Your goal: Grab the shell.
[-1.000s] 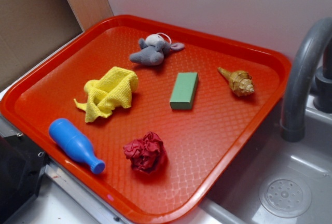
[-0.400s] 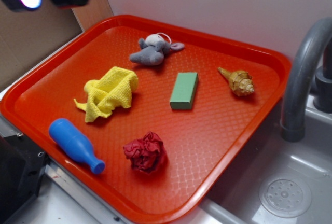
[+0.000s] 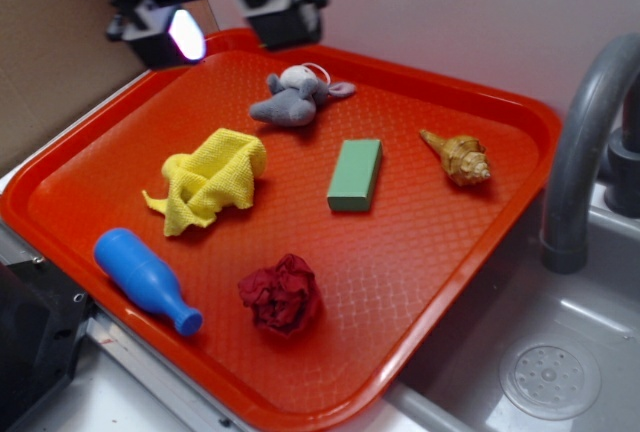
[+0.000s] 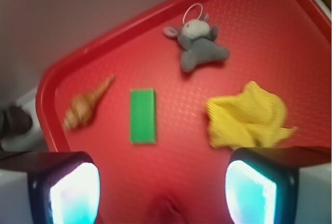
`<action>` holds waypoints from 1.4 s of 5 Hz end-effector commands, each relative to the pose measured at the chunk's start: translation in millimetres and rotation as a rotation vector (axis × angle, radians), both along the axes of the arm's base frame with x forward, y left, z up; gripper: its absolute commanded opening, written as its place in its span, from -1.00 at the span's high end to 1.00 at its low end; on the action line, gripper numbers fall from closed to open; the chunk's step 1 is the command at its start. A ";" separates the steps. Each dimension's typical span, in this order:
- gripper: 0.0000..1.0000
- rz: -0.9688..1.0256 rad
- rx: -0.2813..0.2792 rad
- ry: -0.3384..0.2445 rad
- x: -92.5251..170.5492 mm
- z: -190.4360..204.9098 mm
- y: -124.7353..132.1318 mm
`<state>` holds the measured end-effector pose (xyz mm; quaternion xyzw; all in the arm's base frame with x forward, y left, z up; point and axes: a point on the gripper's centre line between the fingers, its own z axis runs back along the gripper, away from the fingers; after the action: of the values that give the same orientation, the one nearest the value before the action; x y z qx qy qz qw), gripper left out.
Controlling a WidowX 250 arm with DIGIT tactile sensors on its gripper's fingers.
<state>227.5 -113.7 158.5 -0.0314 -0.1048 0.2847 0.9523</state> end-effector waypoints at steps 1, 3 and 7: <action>-1.00 0.194 -0.091 -0.048 57.9 -17.1 -27.5; -1.00 0.285 -0.209 0.032 99.0 -53.1 -56.1; 1.00 0.261 -0.300 0.148 98.1 -130.3 -67.3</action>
<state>321.0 -186.0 26.7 -0.1306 0.0135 0.4225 0.8968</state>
